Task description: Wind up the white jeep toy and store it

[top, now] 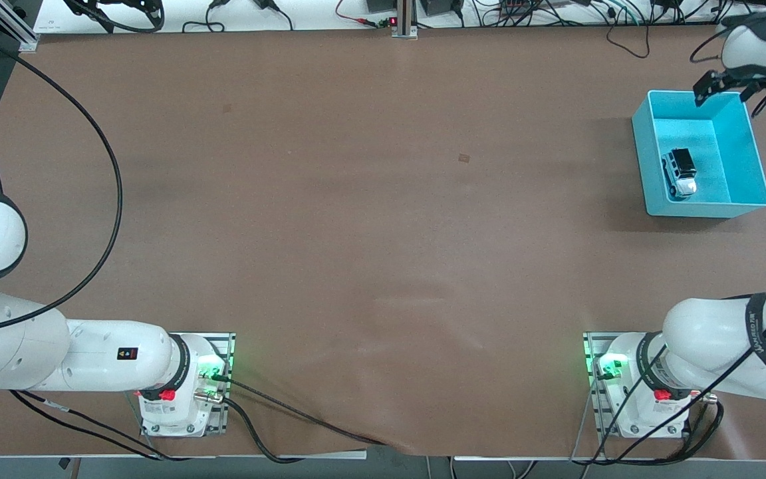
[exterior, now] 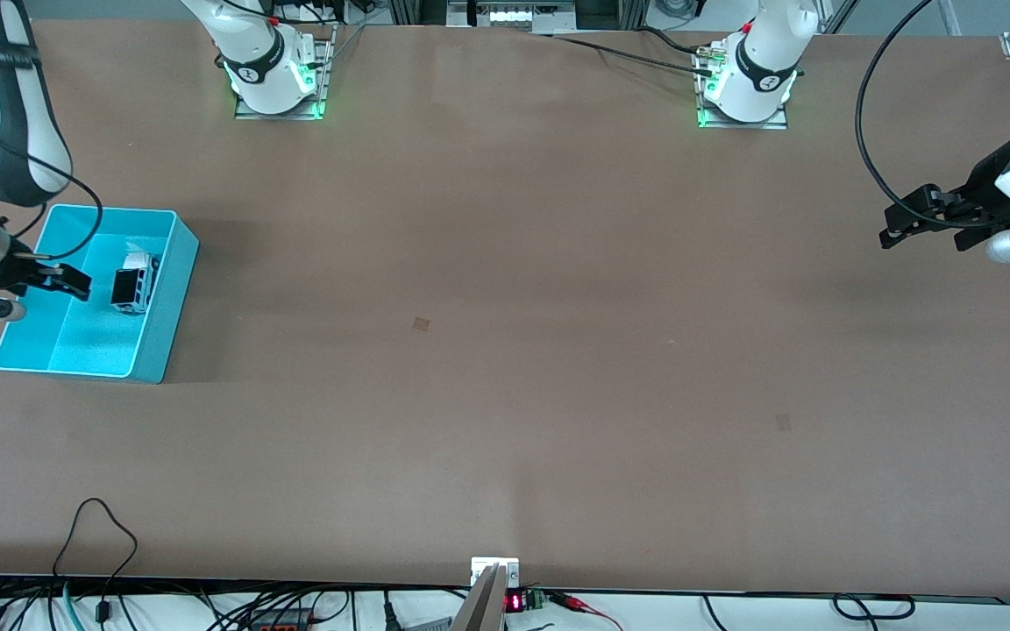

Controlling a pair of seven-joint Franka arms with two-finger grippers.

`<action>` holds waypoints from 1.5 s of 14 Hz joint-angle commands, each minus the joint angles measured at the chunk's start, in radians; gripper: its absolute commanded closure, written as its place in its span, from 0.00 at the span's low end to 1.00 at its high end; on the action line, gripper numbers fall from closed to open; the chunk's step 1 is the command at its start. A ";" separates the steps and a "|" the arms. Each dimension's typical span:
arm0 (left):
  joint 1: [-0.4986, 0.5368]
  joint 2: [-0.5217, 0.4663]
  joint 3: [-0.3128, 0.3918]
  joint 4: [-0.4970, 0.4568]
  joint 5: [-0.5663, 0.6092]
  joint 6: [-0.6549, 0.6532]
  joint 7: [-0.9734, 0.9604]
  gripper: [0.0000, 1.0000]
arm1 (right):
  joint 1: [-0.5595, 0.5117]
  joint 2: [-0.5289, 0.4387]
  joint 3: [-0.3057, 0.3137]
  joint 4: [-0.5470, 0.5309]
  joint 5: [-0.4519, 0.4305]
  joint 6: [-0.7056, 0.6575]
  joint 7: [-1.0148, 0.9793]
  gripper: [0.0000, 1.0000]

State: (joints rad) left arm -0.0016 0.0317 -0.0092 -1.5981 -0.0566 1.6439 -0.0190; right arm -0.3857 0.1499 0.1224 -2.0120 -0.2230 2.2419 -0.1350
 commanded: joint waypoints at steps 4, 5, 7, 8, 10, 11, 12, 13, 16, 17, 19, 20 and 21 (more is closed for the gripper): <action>0.002 -0.024 -0.006 -0.019 0.008 0.001 -0.001 0.00 | 0.004 -0.033 0.072 0.284 0.200 -0.365 0.026 0.00; 0.003 -0.024 -0.006 -0.019 0.009 0.001 -0.001 0.00 | 0.004 -0.047 0.082 0.318 0.206 -0.404 0.028 0.00; 0.005 -0.024 -0.006 -0.019 0.008 0.001 -0.001 0.00 | 0.019 -0.087 0.120 0.361 0.203 -0.493 0.024 0.00; 0.005 -0.024 -0.006 -0.020 0.008 -0.001 -0.001 0.00 | 0.027 -0.093 0.137 0.398 0.205 -0.568 0.029 0.00; 0.006 -0.024 -0.005 -0.019 0.008 -0.001 -0.001 0.00 | 0.053 -0.090 0.167 0.456 0.203 -0.665 0.047 0.00; 0.006 -0.024 -0.005 -0.020 0.008 0.001 -0.001 0.00 | 0.073 -0.092 0.171 0.460 0.203 -0.670 0.072 0.00; 0.006 -0.024 -0.005 -0.019 0.014 0.001 -0.001 0.00 | 0.106 -0.087 0.163 0.460 0.198 -0.670 0.093 0.00; 0.006 -0.024 -0.005 -0.019 0.017 0.002 -0.001 0.00 | 0.143 -0.087 0.139 0.460 0.192 -0.691 0.095 0.00; 0.006 -0.024 -0.005 -0.019 0.018 -0.001 -0.001 0.00 | 0.272 -0.087 0.059 0.464 0.183 -0.700 0.095 0.00; 0.006 -0.024 -0.005 -0.019 0.020 -0.001 -0.001 0.00 | 0.272 -0.087 0.057 0.464 0.185 -0.700 0.094 0.00; 0.006 -0.024 -0.005 -0.019 0.021 -0.003 -0.001 0.00 | 0.274 -0.087 0.049 0.464 0.191 -0.705 0.095 0.00; 0.005 -0.024 -0.005 -0.019 0.021 -0.003 0.001 0.00 | 0.281 -0.090 0.042 0.463 0.191 -0.711 0.094 0.00; 0.006 -0.024 -0.005 -0.019 0.021 -0.003 -0.001 0.00 | 0.306 -0.092 0.025 0.463 0.189 -0.720 0.094 0.00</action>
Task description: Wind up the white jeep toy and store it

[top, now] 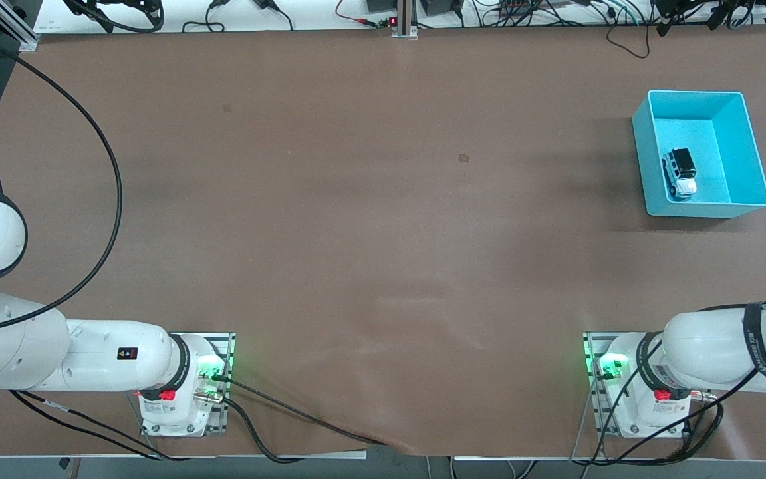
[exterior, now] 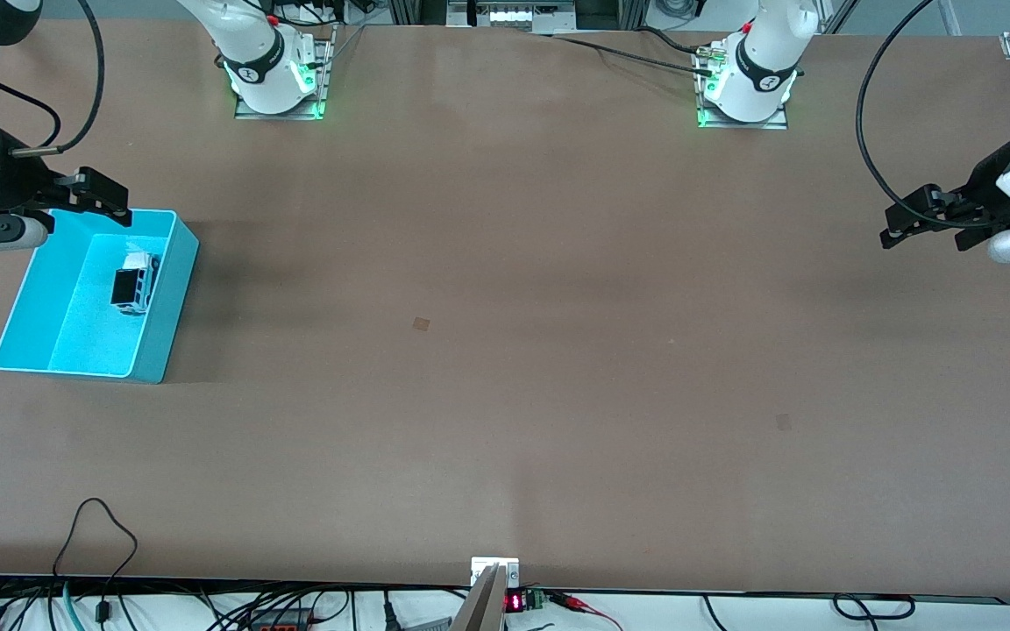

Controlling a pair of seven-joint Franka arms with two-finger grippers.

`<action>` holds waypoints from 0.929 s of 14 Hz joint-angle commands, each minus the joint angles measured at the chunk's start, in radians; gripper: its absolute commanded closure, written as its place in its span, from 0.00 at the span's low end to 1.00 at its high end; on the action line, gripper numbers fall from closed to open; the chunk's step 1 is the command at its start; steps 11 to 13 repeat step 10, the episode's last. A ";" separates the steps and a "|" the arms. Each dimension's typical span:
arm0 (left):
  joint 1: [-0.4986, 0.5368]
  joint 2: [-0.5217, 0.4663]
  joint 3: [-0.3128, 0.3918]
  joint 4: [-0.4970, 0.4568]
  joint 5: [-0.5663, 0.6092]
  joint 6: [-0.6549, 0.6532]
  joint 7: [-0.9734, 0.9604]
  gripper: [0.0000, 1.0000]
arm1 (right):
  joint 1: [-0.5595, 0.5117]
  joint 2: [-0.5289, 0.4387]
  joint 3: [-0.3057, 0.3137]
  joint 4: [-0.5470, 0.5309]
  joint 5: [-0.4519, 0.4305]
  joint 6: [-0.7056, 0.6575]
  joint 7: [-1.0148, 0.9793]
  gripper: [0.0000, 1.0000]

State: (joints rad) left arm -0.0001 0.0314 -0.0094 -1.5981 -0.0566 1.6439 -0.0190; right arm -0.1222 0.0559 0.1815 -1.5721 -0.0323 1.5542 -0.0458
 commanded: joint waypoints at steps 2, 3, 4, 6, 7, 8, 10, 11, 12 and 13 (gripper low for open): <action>0.005 -0.024 -0.004 -0.020 0.023 -0.001 0.001 0.00 | 0.088 0.001 -0.083 0.020 0.000 -0.043 0.001 0.00; 0.005 -0.024 -0.004 -0.020 0.024 0.000 0.001 0.00 | 0.113 0.001 -0.111 0.018 -0.001 -0.043 0.003 0.00; 0.003 -0.027 -0.006 -0.023 0.024 0.000 0.001 0.00 | 0.127 0.001 -0.126 0.018 -0.001 -0.043 0.001 0.00; 0.005 -0.048 -0.004 -0.054 0.024 0.011 0.001 0.00 | 0.127 -0.001 -0.126 0.015 0.000 -0.046 0.001 0.00; 0.005 -0.060 -0.006 -0.074 0.023 0.029 0.001 0.00 | 0.127 -0.002 -0.126 0.015 0.000 -0.046 0.001 0.00; 0.005 -0.077 -0.006 -0.101 0.024 0.051 0.001 0.00 | 0.127 -0.002 -0.126 0.014 0.000 -0.046 0.001 0.00; 0.005 -0.087 -0.006 -0.114 0.024 0.051 0.001 0.00 | 0.127 -0.004 -0.126 0.014 0.000 -0.046 0.003 0.00; 0.005 -0.087 -0.006 -0.114 0.024 0.051 0.001 0.00 | 0.127 -0.004 -0.126 0.014 0.000 -0.046 0.003 0.00; 0.005 -0.087 -0.006 -0.114 0.024 0.051 0.001 0.00 | 0.127 -0.004 -0.126 0.014 0.000 -0.046 0.003 0.00; 0.005 -0.087 -0.006 -0.114 0.024 0.051 0.001 0.00 | 0.127 -0.004 -0.126 0.014 0.000 -0.046 0.003 0.00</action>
